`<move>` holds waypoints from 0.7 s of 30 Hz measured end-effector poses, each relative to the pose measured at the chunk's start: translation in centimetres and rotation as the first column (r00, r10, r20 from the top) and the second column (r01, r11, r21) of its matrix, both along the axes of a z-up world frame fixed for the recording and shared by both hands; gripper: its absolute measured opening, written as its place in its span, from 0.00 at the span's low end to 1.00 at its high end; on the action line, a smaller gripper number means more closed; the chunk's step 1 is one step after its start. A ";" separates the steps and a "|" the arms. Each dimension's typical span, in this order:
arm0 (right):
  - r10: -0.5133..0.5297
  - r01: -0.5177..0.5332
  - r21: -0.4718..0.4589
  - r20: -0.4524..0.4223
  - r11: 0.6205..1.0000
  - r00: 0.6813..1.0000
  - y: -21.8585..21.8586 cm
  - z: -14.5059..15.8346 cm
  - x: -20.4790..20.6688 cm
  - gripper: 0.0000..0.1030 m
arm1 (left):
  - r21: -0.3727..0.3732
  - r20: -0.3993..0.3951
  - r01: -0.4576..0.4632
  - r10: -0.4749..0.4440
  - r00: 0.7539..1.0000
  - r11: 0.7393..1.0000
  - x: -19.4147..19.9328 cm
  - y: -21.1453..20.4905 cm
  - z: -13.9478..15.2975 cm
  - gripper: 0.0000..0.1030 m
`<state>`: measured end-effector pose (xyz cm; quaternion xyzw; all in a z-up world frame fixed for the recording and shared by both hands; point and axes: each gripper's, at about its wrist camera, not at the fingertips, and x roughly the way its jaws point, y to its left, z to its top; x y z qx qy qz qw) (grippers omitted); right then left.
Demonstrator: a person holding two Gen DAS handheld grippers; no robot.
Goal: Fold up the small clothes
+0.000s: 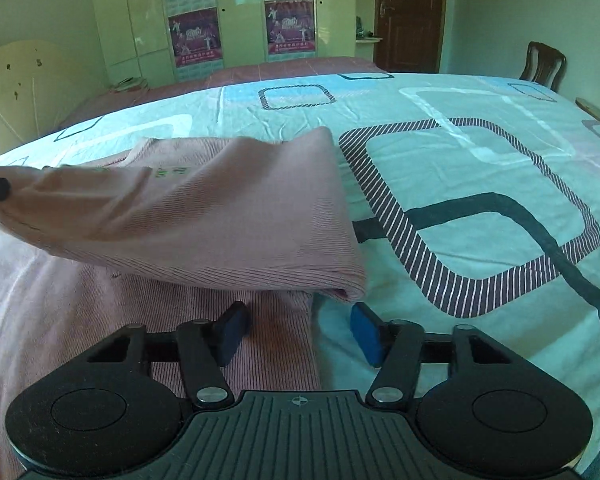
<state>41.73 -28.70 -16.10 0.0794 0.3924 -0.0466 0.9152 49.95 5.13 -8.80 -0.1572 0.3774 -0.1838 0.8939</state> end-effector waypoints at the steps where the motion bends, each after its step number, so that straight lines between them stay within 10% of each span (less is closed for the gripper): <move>1: -0.014 0.014 0.007 -0.002 1.000 1.000 -0.3 -0.1 0.1 0.36 | 0.008 0.010 -0.023 0.023 1.000 1.000 -0.4 1.0 0.3 0.05; 14: 0.016 -0.016 0.003 -0.009 1.000 1.000 -0.9 0.1 -0.1 0.19 | 0.081 -0.121 -0.102 0.111 0.986 0.992 -2.1 5.2 -5.9 0.06; 16: 0.057 -0.057 0.018 -0.021 0.998 0.998 -1.1 0.6 -0.4 0.20 | 0.077 -0.117 -0.103 0.111 0.987 0.992 -2.3 5.6 -5.8 0.19; 19: 0.079 -0.081 0.055 0.043 0.995 0.996 -2.2 2.5 -1.8 0.20 | 0.104 -0.051 -0.139 0.145 0.988 0.985 -2.8 6.6 -5.0 0.71; 21: 0.083 -0.090 0.082 0.086 0.993 0.993 -2.9 3.7 -1.6 0.20 | 0.107 -0.038 -0.149 0.154 0.987 0.983 -2.2 7.3 -5.0 0.70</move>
